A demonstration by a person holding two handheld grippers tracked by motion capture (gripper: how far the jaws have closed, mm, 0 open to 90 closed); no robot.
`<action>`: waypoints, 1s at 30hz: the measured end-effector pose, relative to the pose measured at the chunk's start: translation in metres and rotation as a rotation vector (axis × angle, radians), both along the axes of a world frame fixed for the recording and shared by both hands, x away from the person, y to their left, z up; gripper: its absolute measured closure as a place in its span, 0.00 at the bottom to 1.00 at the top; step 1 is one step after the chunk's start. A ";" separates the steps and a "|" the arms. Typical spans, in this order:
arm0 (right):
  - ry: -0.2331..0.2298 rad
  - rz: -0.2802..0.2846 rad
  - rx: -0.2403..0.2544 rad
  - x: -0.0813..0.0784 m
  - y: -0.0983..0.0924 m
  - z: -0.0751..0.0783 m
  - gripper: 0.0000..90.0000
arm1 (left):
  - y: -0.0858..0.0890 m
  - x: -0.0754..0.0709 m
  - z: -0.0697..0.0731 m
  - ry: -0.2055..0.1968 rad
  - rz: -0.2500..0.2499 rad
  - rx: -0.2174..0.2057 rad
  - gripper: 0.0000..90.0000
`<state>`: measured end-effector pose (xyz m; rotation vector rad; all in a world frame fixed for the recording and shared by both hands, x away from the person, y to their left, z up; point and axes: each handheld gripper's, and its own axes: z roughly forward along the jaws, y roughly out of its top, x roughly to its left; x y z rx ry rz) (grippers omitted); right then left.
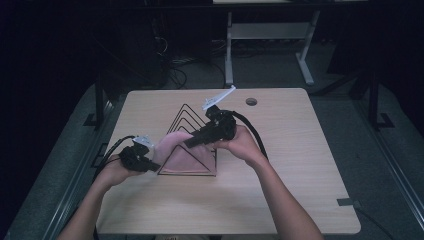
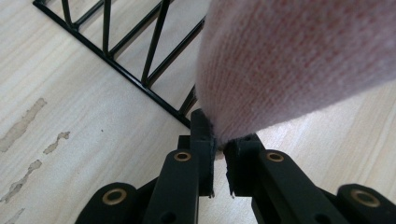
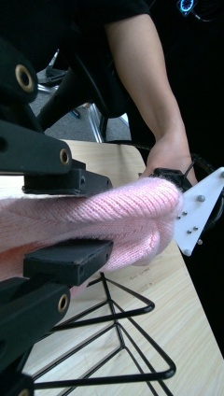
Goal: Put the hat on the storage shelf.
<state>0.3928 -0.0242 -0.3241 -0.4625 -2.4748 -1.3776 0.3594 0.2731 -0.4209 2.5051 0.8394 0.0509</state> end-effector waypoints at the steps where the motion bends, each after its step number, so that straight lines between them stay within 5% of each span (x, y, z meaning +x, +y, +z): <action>1: -0.003 0.003 0.000 -0.001 -0.001 0.000 0.74 | 0.001 0.000 -0.002 0.002 0.003 -0.002 0.92; 11: -0.015 -0.007 -0.012 -0.002 0.001 -0.004 0.88 | 0.005 0.001 -0.010 0.018 0.021 -0.008 0.92; 20: -0.015 0.004 -0.012 -0.001 0.002 -0.007 0.88 | 0.008 0.002 -0.013 0.027 0.034 -0.019 0.92; 26: -0.015 -0.004 -0.006 -0.004 -0.002 -0.008 0.78 | 0.008 0.000 -0.010 0.018 0.030 -0.026 0.90; 30: -0.033 -0.031 0.012 -0.008 -0.012 -0.006 0.63 | 0.011 -0.002 -0.005 -0.007 0.028 -0.034 0.80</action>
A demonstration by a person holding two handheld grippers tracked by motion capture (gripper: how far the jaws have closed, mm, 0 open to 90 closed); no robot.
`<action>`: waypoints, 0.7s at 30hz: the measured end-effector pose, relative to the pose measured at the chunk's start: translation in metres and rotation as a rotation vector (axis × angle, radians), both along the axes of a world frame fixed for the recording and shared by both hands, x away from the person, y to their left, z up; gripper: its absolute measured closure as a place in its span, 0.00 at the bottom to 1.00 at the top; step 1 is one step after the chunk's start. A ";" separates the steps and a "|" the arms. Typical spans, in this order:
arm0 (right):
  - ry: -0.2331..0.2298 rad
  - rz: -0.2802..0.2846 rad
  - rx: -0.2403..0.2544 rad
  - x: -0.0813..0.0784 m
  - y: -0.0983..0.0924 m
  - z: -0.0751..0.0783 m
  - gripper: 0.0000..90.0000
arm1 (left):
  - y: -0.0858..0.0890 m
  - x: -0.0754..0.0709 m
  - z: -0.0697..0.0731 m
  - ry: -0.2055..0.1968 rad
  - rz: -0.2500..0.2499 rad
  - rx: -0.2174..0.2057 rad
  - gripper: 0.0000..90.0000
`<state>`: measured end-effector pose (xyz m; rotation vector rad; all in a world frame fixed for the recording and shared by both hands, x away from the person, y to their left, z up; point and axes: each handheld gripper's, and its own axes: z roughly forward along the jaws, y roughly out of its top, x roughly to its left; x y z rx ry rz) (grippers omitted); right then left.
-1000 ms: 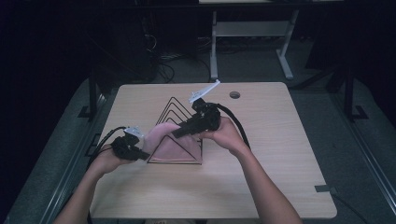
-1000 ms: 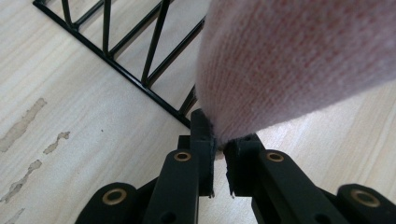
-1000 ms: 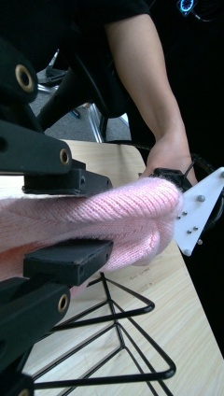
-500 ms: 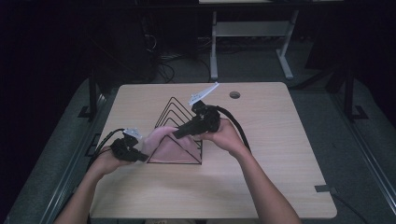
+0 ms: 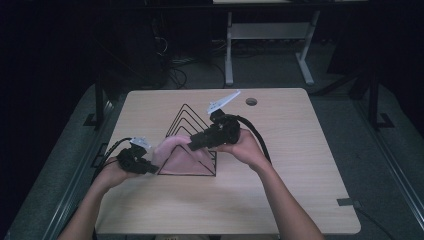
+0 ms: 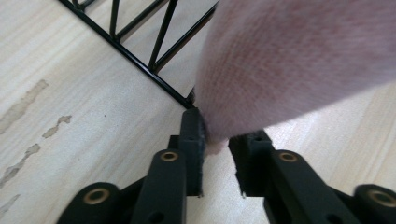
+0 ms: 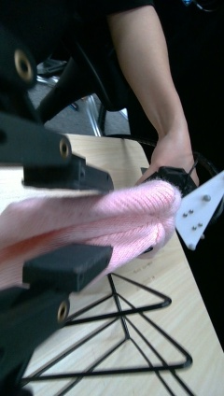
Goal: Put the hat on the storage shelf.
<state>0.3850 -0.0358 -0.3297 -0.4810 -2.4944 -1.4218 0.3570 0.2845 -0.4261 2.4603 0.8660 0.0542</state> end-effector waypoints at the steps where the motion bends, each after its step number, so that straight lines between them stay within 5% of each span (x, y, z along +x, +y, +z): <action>1: -0.005 -0.022 0.004 -0.002 -0.007 0.001 0.60 | 0.001 -0.001 0.002 -0.008 0.004 -0.007 0.78; 21: -0.023 -0.185 -0.038 -0.004 -0.068 0.000 0.42 | 0.010 -0.006 0.019 -0.060 0.036 -0.052 0.62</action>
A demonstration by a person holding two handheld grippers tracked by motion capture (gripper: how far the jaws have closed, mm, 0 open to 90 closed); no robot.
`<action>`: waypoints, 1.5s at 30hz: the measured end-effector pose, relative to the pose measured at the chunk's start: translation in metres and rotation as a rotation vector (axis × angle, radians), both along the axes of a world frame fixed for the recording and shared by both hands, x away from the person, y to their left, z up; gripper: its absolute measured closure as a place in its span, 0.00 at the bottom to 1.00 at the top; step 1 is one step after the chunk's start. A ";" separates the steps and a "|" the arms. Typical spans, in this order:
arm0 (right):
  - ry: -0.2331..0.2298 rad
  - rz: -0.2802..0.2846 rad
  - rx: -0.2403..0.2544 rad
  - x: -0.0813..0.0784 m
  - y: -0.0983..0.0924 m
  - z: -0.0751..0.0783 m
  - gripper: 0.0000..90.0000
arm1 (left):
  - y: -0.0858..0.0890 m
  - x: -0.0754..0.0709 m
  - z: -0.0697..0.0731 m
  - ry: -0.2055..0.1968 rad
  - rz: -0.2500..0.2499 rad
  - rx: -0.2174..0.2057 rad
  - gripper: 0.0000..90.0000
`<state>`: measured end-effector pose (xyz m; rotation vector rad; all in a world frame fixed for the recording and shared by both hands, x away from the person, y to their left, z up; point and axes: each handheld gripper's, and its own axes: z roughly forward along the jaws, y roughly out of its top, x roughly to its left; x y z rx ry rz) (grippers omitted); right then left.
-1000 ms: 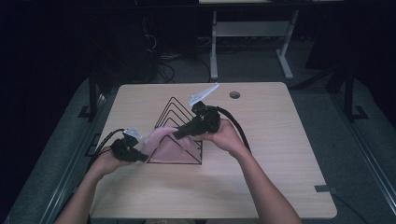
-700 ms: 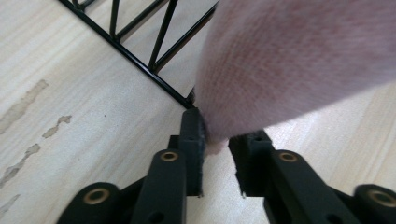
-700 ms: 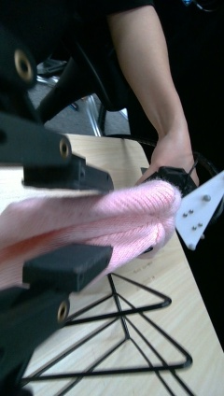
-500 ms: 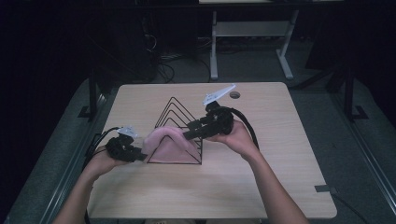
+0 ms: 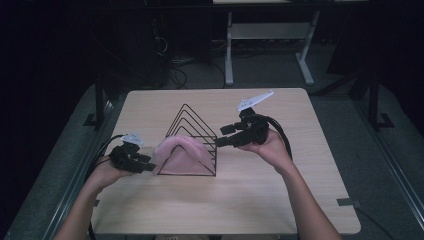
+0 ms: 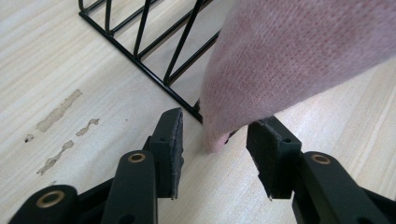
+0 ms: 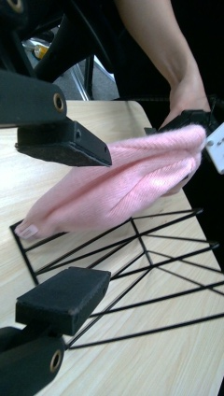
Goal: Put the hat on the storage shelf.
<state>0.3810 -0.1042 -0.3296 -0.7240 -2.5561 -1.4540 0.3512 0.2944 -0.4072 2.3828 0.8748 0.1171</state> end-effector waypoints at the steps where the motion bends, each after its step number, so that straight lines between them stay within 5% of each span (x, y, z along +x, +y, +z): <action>1: 0.000 0.000 0.000 0.000 0.000 0.000 0.42 | 0.000 0.000 0.000 0.000 0.000 0.000 0.62; 25: 0.010 -0.101 -0.031 -0.003 -0.043 -0.014 0.37 | 0.008 -0.004 0.005 -0.007 0.034 -0.030 0.47; 45: 0.064 -0.202 -0.032 -0.018 -0.087 -0.041 0.34 | 0.010 -0.010 0.002 -0.006 0.049 -0.030 0.42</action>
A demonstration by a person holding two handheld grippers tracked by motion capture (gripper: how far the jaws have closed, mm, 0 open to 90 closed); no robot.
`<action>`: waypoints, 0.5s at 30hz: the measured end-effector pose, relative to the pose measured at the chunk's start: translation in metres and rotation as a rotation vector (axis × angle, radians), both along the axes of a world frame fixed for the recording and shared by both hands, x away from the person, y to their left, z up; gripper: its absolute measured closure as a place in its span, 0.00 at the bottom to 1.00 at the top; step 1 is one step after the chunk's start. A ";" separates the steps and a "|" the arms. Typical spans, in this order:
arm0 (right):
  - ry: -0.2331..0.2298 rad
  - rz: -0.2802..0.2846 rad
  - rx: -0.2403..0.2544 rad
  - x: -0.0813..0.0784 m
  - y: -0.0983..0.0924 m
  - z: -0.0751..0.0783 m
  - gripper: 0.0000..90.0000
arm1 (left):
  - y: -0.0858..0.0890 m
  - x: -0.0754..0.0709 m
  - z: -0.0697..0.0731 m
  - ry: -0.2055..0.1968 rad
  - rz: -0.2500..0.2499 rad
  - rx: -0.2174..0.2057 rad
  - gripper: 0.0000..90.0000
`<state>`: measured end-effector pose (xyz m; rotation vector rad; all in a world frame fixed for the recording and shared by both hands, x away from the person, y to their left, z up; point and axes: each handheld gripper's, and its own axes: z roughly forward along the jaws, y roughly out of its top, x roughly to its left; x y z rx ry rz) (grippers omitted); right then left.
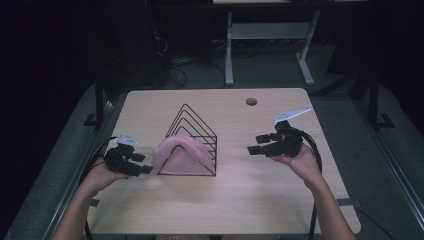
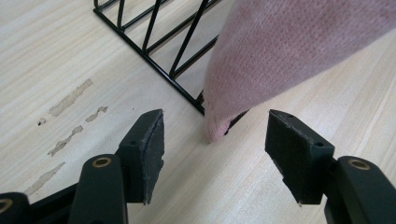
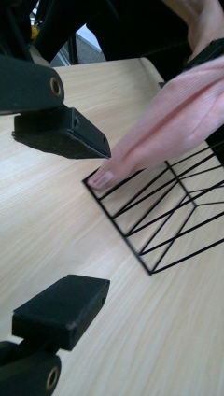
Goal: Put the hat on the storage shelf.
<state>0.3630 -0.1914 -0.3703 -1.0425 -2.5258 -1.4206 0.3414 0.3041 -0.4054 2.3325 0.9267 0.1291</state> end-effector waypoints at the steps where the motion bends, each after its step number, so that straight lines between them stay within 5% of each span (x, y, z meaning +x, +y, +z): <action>1: 0.004 -0.002 0.001 -0.001 -0.001 -0.001 0.34 | 0.000 0.000 0.000 0.000 0.002 -0.002 0.42; 15: 0.056 -0.055 -0.020 -0.016 -0.028 -0.029 0.33 | 0.003 -0.004 -0.001 -0.023 0.020 -0.009 0.41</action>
